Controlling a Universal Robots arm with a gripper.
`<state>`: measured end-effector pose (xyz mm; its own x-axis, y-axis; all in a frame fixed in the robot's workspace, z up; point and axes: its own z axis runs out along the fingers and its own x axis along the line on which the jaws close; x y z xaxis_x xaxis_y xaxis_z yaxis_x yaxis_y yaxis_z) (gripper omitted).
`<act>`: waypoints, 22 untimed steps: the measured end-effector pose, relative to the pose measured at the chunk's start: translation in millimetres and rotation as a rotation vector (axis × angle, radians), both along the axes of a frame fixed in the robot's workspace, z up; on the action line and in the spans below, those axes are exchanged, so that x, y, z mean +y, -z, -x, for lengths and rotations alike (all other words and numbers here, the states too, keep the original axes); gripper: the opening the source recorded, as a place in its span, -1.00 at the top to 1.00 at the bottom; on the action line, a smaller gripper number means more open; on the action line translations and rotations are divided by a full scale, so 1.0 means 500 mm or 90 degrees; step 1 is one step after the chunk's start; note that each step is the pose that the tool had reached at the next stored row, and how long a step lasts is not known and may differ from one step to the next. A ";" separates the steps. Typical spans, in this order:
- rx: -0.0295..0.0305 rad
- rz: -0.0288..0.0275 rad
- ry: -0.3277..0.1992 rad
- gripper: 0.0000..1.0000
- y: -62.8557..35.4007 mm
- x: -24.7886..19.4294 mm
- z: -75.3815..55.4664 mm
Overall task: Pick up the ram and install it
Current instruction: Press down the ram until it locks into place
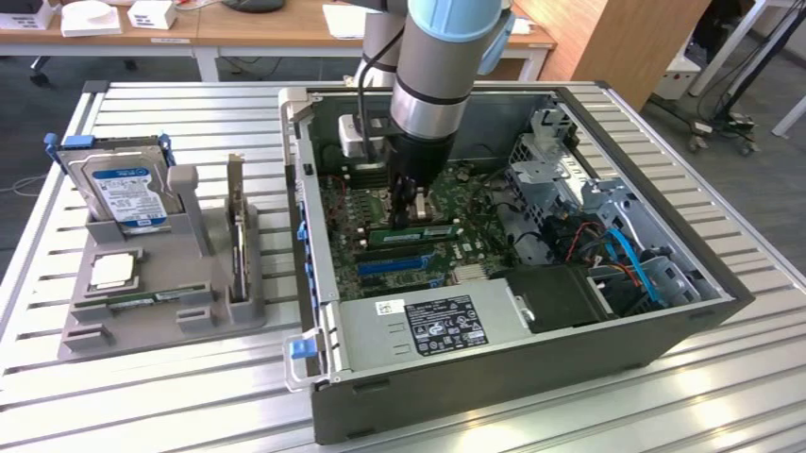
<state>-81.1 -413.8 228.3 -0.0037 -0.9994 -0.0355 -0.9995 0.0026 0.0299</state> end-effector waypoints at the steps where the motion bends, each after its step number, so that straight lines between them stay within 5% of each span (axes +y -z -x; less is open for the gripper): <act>1: 0.0000 0.0001 0.000 0.80 0.000 0.0000 0.000; 22: 0.0000 0.0001 0.000 0.80 0.008 0.0000 0.000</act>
